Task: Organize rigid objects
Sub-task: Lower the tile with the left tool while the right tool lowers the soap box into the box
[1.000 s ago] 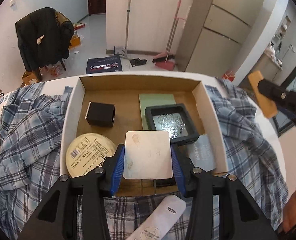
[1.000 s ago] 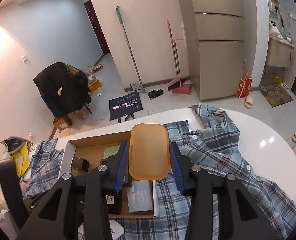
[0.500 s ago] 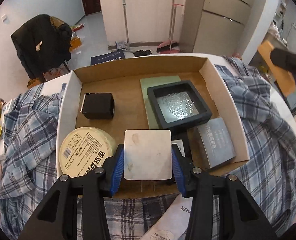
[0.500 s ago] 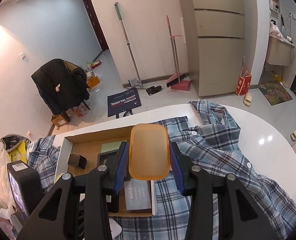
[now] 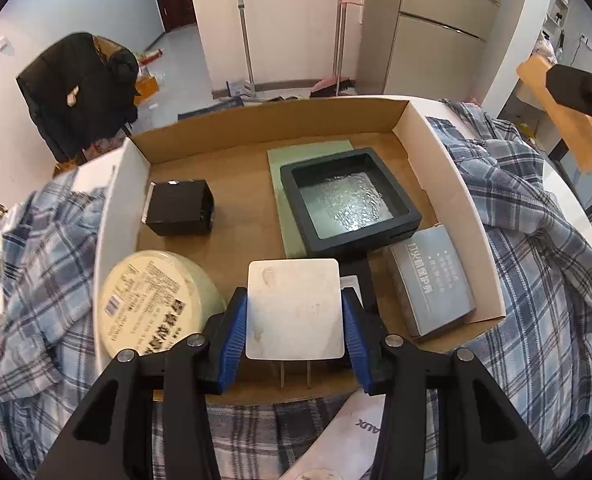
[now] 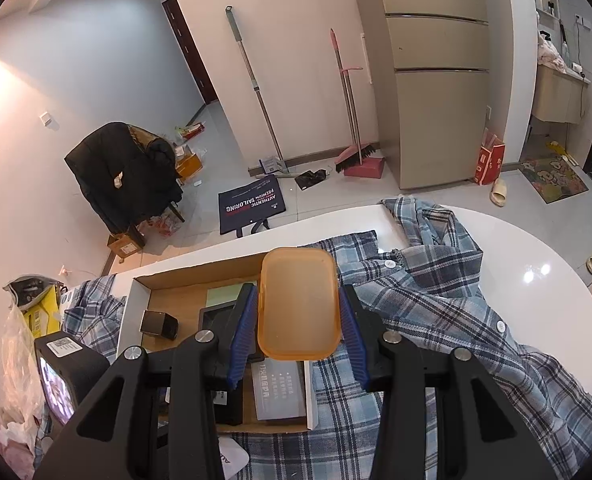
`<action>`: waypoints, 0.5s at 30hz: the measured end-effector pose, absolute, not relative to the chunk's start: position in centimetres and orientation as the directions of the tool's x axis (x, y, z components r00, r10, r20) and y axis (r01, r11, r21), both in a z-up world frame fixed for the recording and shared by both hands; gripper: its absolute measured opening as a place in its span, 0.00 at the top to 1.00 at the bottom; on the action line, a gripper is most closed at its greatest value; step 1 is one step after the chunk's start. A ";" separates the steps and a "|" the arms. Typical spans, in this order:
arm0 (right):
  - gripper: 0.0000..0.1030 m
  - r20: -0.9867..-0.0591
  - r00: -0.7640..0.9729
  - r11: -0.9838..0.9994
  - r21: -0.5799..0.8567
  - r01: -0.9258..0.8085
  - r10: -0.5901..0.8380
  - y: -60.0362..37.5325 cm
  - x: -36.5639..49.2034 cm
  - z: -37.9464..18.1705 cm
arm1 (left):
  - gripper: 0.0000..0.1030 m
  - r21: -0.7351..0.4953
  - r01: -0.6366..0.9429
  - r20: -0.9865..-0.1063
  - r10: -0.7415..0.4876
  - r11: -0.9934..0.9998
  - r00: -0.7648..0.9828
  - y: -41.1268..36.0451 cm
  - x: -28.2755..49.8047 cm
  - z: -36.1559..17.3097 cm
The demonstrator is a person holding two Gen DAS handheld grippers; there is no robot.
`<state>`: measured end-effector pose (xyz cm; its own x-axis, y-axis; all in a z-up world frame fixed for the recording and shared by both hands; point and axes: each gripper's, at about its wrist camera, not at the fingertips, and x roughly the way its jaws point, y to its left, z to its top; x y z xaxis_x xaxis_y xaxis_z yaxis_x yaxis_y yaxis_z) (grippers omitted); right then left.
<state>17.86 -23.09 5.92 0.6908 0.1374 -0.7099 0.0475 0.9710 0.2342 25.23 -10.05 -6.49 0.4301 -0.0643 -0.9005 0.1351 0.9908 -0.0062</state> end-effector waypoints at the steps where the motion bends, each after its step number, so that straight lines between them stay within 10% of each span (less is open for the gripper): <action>1: 0.61 -0.709 0.691 0.971 0.236 0.049 0.137 -23.1 17.9 5.9 | 0.54 -0.019 0.132 -0.901 -0.074 0.991 0.428 -9.9 25.3 -6.6; 7: 0.61 -0.706 0.694 0.969 0.243 0.051 0.141 -23.6 17.9 6.1 | 0.54 -0.053 0.110 -0.900 -0.095 0.992 0.425 -9.5 25.4 -6.1; 11: 0.61 -0.706 0.695 0.970 0.236 0.050 0.136 -23.4 17.9 6.1 | 0.18 -0.097 0.096 -0.838 -0.134 0.991 0.528 -8.6 24.3 -2.7; 15: 0.61 -0.711 0.687 0.974 0.224 0.019 0.150 -22.9 17.8 6.1 | 0.18 -0.105 0.085 -0.735 -0.135 0.991 0.664 -7.5 22.4 1.3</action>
<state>17.81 -22.87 6.09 0.6873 0.1500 -0.7108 0.0191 0.9744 0.2241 22.45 -7.46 1.27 0.6643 -0.1351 -0.7352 0.0854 0.9908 -0.1049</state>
